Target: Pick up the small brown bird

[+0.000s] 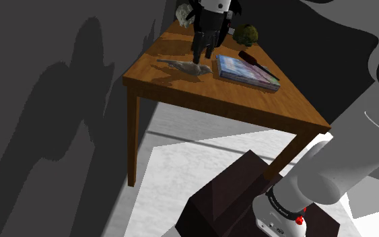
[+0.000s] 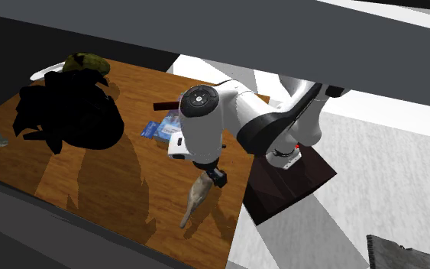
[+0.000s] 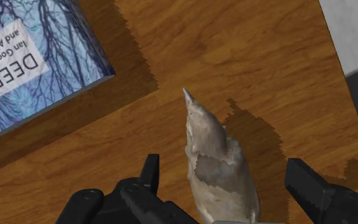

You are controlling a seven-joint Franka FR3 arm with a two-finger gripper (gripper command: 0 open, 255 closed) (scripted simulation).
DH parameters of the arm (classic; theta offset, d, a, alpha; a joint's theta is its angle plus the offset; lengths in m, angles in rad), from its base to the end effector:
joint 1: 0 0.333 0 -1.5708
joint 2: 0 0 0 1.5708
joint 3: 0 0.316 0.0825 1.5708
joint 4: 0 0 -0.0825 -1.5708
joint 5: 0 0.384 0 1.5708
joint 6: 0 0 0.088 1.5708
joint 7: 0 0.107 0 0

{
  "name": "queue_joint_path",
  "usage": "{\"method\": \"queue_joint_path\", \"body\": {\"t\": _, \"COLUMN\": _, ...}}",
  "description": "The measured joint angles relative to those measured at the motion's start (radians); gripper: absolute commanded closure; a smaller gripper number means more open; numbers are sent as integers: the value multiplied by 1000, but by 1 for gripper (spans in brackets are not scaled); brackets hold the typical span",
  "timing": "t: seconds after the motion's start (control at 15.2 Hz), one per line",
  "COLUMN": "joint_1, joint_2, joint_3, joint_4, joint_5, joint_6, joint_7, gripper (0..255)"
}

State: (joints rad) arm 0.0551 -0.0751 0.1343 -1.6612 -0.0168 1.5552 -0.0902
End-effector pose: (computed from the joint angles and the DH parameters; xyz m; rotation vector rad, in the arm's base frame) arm 0.5190 0.1004 0.6209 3.0826 0.4329 -0.0470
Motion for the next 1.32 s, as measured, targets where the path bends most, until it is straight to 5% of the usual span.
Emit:
{"method": "queue_joint_path", "body": {"t": 0.33, "joint_1": 28, "joint_2": 196, "joint_3": 27, "joint_4": 243, "joint_5": -32, "joint_6": -52, "joint_7": -21, "gripper": 0}}
{"method": "queue_joint_path", "body": {"t": 0.86, "joint_1": 30, "joint_2": 199, "joint_3": 29, "joint_4": 149, "joint_5": -33, "joint_6": 45, "joint_7": -21, "gripper": 0}}
{"method": "queue_joint_path", "body": {"t": 0.92, "joint_1": 30, "joint_2": 199, "joint_3": 29, "joint_4": 146, "joint_5": -33, "joint_6": 49, "joint_7": -21, "gripper": 255}}
{"method": "queue_joint_path", "body": {"t": 1.32, "joint_1": 30, "joint_2": 197, "joint_3": 29, "joint_4": 141, "joint_5": -32, "joint_6": 54, "joint_7": -22, "gripper": 255}}
